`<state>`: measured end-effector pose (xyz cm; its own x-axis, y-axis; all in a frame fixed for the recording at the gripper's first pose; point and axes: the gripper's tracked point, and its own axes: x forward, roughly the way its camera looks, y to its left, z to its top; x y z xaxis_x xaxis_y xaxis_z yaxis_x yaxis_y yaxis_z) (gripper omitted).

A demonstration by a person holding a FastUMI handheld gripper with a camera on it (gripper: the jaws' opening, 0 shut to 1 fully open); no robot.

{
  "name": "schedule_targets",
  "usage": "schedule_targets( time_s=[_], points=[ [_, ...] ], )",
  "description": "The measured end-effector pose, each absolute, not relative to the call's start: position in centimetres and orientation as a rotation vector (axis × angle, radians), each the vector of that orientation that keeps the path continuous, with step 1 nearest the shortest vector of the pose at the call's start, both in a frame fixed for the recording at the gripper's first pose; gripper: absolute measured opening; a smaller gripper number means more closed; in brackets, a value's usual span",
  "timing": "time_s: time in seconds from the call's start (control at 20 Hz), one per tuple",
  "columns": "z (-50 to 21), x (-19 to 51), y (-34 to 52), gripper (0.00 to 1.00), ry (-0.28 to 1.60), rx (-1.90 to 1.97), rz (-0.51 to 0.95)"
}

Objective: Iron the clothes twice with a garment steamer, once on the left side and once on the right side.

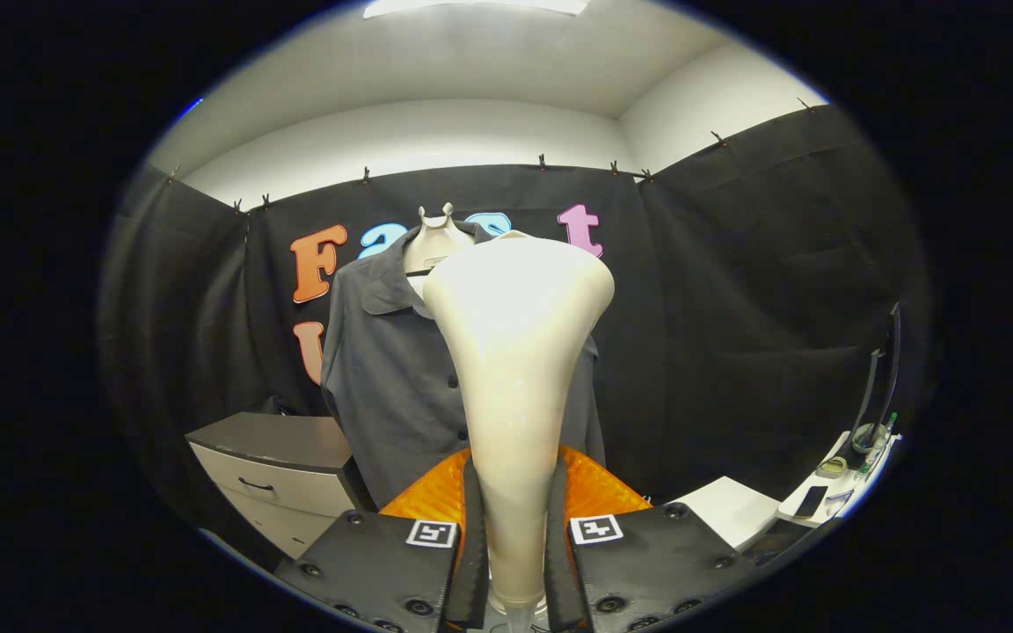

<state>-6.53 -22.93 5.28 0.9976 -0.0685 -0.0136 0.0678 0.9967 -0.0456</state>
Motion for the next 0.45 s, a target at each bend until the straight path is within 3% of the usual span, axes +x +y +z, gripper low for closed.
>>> schedule_targets(
  time_s=[0.45],
  points=[
    [6.09,-5.52,-22.63,0.33,0.004,-0.053,-0.044]
  ],
)
